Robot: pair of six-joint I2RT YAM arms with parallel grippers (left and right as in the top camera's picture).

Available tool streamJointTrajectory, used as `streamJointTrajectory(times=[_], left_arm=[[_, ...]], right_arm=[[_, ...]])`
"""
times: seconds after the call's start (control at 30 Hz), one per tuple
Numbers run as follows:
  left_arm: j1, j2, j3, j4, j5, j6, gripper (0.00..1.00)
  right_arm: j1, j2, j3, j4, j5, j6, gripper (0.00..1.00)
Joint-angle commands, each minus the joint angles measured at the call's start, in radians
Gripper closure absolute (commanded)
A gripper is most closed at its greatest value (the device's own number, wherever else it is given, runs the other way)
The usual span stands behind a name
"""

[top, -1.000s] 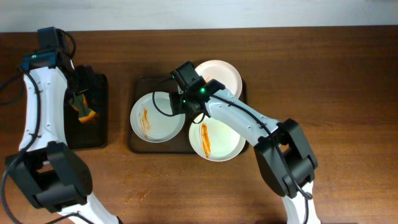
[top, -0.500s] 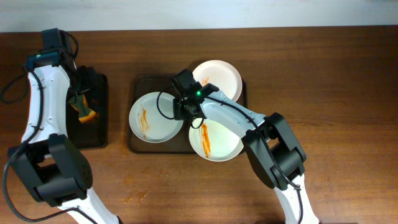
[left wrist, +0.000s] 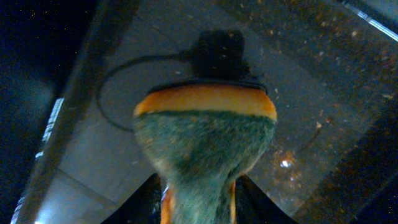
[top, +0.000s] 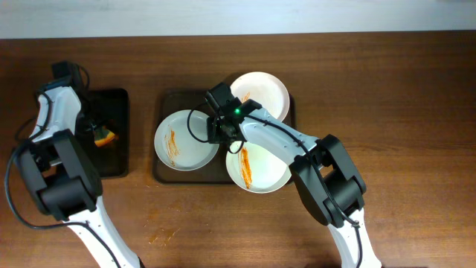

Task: Clean dirty plates on tray and stack at the side

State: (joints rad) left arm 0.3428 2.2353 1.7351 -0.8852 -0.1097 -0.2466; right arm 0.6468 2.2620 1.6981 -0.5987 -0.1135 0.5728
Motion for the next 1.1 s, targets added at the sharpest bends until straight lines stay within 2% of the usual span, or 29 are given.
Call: streamJointTrajectory(times=[0.0, 0.03, 0.07, 0.13, 0.23, 0.3, 0.37, 0.5, 0.6, 0.73, 0.8, 0.9, 0.97, 1.03, 1.07], left_arm=[[0.002, 0.058, -0.003, 0.002, 0.028, 0.033, 0.64], [0.002, 0.058, -0.003, 0.003, 0.028, 0.032, 0.79], [0.002, 0.058, -0.003, 0.002, 0.028, 0.032, 0.99], [0.001, 0.038, 0.021, -0.039, 0.033, 0.036, 0.99], [-0.025, -0.091, 0.089, -0.137, 0.125, 0.148, 0.99], [-0.066, -0.174, 0.089, -0.158, 0.271, 0.196, 0.99], [-0.125, -0.19, 0.087, -0.193, 0.361, 0.196, 0.99], [-0.257, -0.189, -0.003, -0.184, 0.336, 0.196, 0.99], [-0.309, -0.189, -0.142, -0.071, 0.334, 0.196, 0.99], [-0.351, -0.188, -0.373, 0.172, 0.331, 0.182, 0.99], [-0.357, -0.188, -0.431, 0.196, 0.338, 0.18, 0.99], [-0.364, -0.188, -0.434, 0.09, 0.621, 0.212, 0.99], [-0.364, -0.188, -0.434, 0.058, 0.72, 0.24, 0.99], [-0.364, -0.188, -0.434, 0.105, 0.569, 0.221, 0.99], [-0.364, -0.188, -0.434, 0.153, 0.434, 0.167, 0.99]], right_arm=[[-0.008, 0.023, 0.021, -0.003, 0.01, 0.008, 0.96], [-0.008, 0.023, 0.021, -0.003, 0.01, 0.008, 0.96], [-0.008, 0.023, 0.022, -0.003, 0.01, 0.008, 0.96], [-0.008, 0.022, 0.026, -0.003, 0.007, 0.008, 0.96], [-0.014, 0.022, 0.042, -0.003, -0.021, 0.008, 0.96], [-0.037, 0.022, 0.042, 0.002, -0.074, 0.008, 0.96], [-0.063, 0.022, 0.042, 0.018, -0.124, 0.008, 0.96], [-0.072, 0.022, 0.042, 0.035, -0.145, 0.008, 0.96], [-0.071, 0.022, 0.042, 0.039, -0.145, 0.008, 0.96], [-0.071, 0.022, 0.042, 0.038, -0.145, 0.008, 0.96], [-0.072, 0.022, 0.042, 0.039, -0.145, 0.008, 0.96], [-0.071, 0.022, 0.042, 0.038, -0.145, 0.008, 0.96], [-0.071, 0.022, 0.042, 0.038, -0.145, 0.008, 0.96], [-0.071, 0.022, 0.042, 0.038, -0.145, 0.008, 0.96], [-0.071, 0.022, 0.042, 0.038, -0.145, 0.008, 0.96]])
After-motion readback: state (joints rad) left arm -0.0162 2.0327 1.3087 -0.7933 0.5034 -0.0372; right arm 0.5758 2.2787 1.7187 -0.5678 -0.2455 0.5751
